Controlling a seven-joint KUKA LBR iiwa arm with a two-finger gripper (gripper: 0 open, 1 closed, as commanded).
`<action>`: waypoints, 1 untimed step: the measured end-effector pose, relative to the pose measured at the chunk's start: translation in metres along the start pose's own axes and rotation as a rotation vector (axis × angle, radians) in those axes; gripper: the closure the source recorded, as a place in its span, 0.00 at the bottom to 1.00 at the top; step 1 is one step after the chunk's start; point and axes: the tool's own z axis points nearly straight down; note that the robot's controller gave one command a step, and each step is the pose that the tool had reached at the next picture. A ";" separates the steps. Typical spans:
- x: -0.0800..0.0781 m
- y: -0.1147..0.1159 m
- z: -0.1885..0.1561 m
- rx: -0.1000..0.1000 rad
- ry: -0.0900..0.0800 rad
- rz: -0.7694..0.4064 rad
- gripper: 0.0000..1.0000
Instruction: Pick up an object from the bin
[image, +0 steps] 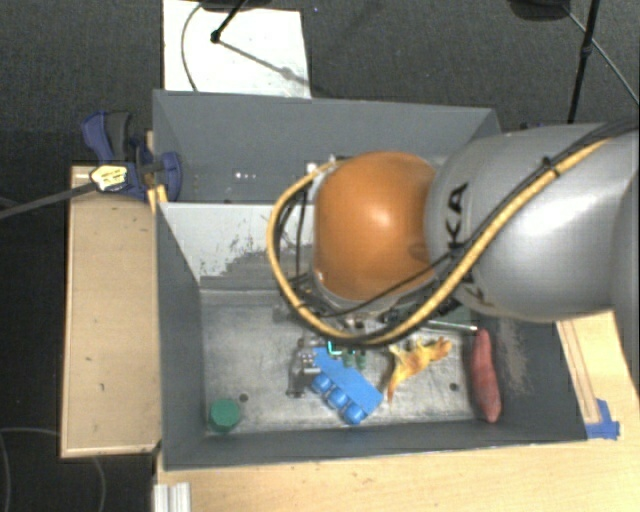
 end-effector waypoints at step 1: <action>-0.002 -0.001 -0.004 -0.001 -0.008 0.004 0.00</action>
Offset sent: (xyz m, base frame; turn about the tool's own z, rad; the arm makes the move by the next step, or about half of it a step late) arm 0.0133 -0.0818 -0.1392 0.0611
